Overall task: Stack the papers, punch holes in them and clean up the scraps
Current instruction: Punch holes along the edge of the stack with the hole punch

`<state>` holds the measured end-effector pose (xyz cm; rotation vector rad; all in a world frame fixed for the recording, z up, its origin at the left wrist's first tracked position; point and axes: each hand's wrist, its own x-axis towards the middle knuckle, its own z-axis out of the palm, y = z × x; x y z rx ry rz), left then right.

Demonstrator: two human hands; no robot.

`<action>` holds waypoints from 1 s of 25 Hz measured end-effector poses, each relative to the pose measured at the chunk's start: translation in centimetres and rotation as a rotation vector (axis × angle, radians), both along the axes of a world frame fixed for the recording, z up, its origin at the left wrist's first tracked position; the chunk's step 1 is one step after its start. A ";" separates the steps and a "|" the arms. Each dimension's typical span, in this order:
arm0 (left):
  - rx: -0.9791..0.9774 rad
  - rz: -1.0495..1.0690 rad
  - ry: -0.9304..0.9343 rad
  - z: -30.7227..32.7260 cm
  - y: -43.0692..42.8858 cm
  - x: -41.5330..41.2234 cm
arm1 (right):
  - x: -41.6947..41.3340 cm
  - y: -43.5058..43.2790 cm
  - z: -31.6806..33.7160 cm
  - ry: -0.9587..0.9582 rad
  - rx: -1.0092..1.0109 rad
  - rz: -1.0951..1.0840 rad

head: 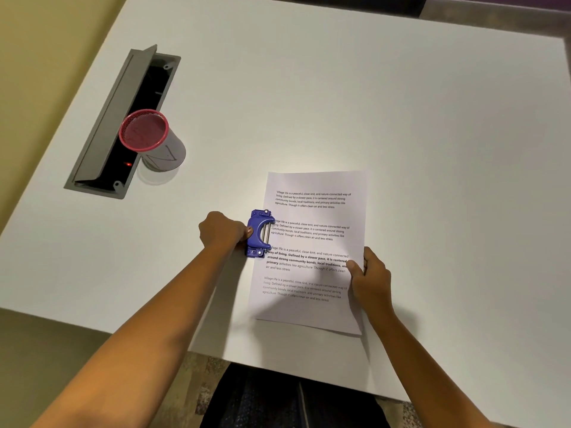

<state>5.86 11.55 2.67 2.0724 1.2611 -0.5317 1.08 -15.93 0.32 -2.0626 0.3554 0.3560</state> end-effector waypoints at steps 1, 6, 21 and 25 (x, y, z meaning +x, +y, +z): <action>0.010 -0.001 -0.004 -0.1 0.0 0.1 | 0.0 0.0 0.0 0.003 0.002 -0.001; -0.001 0.021 0.009 -0.1 0.1 0.2 | 0.0 0.1 -0.1 0.021 -0.023 -0.005; -0.064 0.066 -0.083 0.4 -0.7 -0.6 | 0.0 -0.1 0.4 -0.007 0.006 0.028; -0.070 0.027 -0.146 1.3 -0.8 -0.8 | 0.0 -0.1 0.3 0.024 -0.008 0.031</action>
